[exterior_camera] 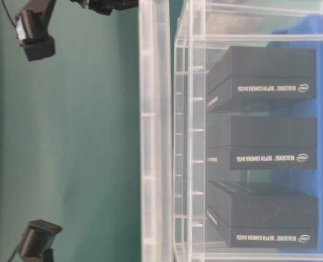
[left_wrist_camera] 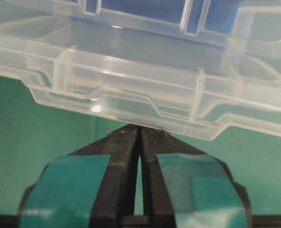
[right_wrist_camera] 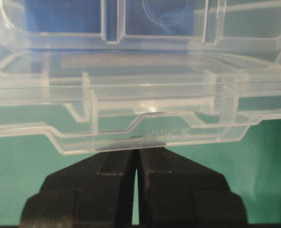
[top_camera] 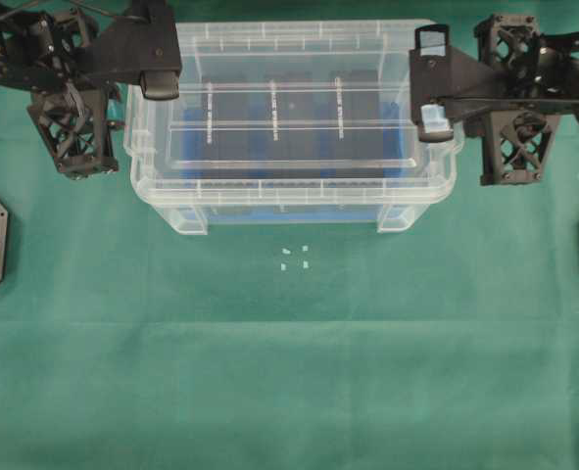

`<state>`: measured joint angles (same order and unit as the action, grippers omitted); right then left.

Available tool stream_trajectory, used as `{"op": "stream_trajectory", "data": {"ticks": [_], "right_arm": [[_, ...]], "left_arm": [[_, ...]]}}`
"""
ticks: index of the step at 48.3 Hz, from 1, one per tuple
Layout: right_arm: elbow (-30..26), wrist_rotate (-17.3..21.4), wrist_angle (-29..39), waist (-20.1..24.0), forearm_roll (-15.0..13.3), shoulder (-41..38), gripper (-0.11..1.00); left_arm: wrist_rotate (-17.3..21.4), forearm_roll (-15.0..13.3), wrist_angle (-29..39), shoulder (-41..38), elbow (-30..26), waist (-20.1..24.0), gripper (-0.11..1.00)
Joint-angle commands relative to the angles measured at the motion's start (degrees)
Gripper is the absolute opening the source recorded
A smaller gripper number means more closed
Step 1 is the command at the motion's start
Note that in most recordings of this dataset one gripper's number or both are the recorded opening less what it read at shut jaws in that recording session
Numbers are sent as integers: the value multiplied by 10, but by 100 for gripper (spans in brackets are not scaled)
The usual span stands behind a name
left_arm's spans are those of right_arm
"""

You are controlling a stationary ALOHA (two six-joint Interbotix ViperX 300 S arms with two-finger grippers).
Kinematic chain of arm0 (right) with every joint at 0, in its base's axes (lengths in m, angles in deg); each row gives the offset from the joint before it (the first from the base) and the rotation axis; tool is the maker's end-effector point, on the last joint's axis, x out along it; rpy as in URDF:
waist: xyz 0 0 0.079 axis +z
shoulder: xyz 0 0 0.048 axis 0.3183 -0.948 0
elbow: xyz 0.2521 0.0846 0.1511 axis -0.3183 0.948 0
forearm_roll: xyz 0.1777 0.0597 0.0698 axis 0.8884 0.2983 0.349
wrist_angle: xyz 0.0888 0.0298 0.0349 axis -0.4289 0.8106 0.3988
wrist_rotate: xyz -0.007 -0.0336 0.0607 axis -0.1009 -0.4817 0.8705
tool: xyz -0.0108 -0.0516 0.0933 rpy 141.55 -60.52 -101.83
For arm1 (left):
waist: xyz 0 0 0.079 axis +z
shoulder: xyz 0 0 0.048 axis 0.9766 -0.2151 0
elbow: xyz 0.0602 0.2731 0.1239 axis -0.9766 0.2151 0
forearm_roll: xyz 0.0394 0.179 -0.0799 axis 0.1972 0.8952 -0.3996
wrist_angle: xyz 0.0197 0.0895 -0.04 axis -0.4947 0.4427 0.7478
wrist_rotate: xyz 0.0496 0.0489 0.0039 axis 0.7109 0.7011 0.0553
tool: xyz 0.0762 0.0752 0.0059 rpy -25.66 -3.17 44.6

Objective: Clamp the lid of the box with both arms, then lift and open it.
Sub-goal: 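Hold the lid with both grippers and lift it off the box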

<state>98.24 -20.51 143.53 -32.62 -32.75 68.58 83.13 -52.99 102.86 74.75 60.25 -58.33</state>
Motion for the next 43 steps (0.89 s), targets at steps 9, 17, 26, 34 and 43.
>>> {"op": "stream_trajectory", "data": {"ticks": [9, 17, 26, 34, 43], "right_arm": [[-56, 4, 14, 23, 2, 11, 0], [-62, 4, 18, 23, 2, 11, 0], [-64, 4, 24, 29, 2, 11, 0], [-67, 11, 27, 46, 2, 11, 0], [-67, 46, 39, 65, -4, 11, 0]], "left_arm": [[-3, -3, 22, 9, -66, -21, 1], [-3, -3, 31, 9, -72, -25, 1], [-6, -3, 39, 12, -73, -32, 1], [-8, -3, 40, 22, -71, -49, 1], [-27, -2, 40, 29, -64, -71, 1]]}}
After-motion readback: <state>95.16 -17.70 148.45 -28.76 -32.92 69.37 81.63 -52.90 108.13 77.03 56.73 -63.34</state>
